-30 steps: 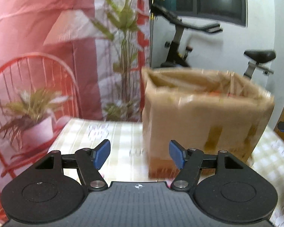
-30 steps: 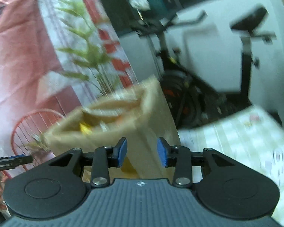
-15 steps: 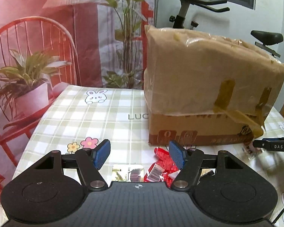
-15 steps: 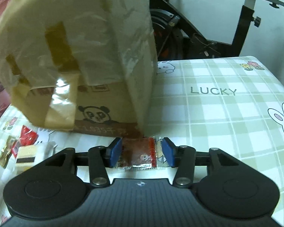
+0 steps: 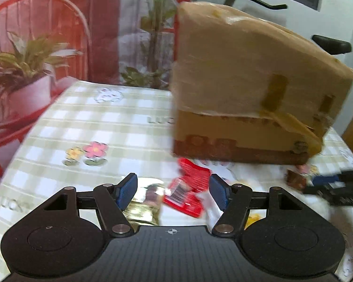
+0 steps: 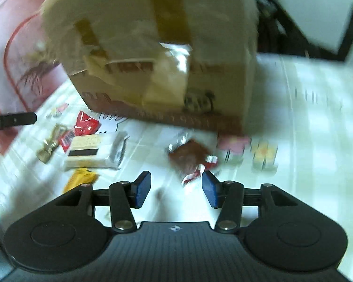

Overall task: Organize snacks
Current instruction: 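Return both open tools to the snacks on the table, then grasp the yellow wafer packet with left tool while right tool grasps the jerky packet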

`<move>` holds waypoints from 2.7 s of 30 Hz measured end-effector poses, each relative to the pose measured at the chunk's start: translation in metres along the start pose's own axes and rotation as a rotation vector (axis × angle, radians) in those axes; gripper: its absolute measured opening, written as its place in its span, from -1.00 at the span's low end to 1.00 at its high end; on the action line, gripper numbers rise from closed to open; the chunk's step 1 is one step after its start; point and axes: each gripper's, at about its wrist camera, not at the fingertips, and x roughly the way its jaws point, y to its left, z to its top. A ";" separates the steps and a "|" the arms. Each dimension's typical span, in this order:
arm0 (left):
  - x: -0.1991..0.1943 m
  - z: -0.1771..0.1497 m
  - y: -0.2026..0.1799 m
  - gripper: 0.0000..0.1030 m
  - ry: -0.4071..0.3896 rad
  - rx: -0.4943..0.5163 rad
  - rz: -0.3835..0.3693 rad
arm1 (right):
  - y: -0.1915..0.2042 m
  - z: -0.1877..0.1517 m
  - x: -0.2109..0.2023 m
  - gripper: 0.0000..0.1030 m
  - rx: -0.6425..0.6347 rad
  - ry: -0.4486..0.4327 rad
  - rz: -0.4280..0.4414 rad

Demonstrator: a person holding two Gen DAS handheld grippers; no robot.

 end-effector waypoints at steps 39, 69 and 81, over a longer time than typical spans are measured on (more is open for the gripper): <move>0.032 -0.069 -0.085 -0.31 0.096 0.117 -0.073 | 0.034 -0.045 0.007 -0.10 -0.078 -0.152 -0.067; -0.010 -0.065 -0.081 -0.33 -0.015 0.063 -0.060 | 0.032 -0.027 0.012 -0.01 -0.154 -0.051 -0.099; -0.012 -0.063 -0.080 -0.33 -0.028 0.043 -0.063 | 0.023 -0.021 0.015 -0.10 -0.129 -0.017 -0.067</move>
